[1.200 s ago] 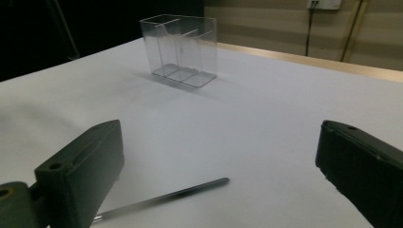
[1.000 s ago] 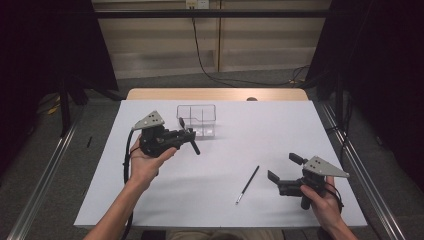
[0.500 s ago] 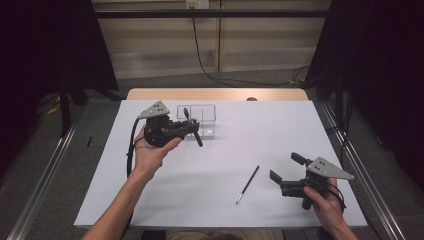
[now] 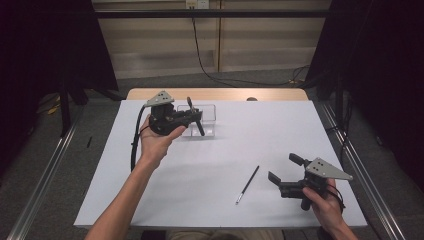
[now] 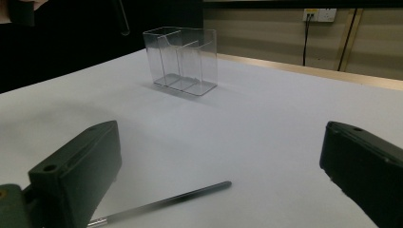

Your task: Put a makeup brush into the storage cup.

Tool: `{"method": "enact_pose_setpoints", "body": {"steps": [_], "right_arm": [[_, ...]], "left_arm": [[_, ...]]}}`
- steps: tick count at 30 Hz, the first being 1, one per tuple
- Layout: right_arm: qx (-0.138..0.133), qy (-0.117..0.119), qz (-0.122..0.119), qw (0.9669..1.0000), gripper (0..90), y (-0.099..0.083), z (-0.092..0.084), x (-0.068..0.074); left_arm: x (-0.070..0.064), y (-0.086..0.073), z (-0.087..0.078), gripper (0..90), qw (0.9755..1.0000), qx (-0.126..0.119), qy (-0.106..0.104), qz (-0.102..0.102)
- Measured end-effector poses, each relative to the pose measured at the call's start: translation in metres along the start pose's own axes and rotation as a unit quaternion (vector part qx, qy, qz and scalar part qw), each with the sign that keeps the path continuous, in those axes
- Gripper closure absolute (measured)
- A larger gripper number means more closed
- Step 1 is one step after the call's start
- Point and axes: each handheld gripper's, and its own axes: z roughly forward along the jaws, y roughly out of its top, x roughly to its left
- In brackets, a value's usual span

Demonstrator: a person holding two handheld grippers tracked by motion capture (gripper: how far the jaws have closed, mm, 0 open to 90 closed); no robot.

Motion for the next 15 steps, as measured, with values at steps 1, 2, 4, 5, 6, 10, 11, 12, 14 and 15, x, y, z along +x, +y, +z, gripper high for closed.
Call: {"method": "enact_pose_setpoints", "body": {"steps": [1,2,4,5,6,10,11,12,14,15], "right_arm": [[0.000,0.000,0.000,1.0000,0.0,0.000,0.000,0.000],[0.000,0.000,0.000,1.0000,0.0,0.000,0.000,0.000],[0.000,0.001,0.000,1.0000,0.0,0.000,0.000,0.000],[0.000,0.001,0.000,1.0000,0.0,0.000,0.000,0.000],[0.000,0.000,-0.001,1.0000,0.0,0.000,0.000,0.000],[0.000,0.000,-0.003,1.0000,0.0,0.000,0.001,0.000],[0.001,0.001,-0.002,1.0000,0.0,0.000,0.001,0.000],[0.001,0.001,-0.003,1.0000,0.0,-0.001,0.001,0.000],[0.001,0.001,-0.003,1.0000,0.0,-0.001,0.001,0.001],[0.001,0.002,-0.003,1.0000,0.0,-0.001,0.001,0.001]], "left_arm": [[0.001,0.001,0.002,78.1,1.0000,0.002,0.001,0.001],[0.002,0.002,0.003,78.1,1.0000,0.002,0.002,0.002],[0.003,0.005,0.006,78.1,1.0000,0.001,0.005,0.002],[0.004,0.007,0.007,78.1,1.0000,0.003,0.006,0.002],[0.005,0.008,0.009,78.1,1.0000,0.001,0.008,0.001],[0.009,0.013,0.014,78.1,0.9999,-0.001,0.014,0.003],[0.011,0.014,0.016,78.2,0.9998,0.001,0.017,0.003],[0.012,0.015,0.018,78.1,0.9998,0.001,0.019,0.004],[0.015,0.016,0.021,78.2,0.9997,0.003,0.024,0.006],[0.016,0.017,0.023,78.2,0.9997,0.004,0.026,0.005]]}}
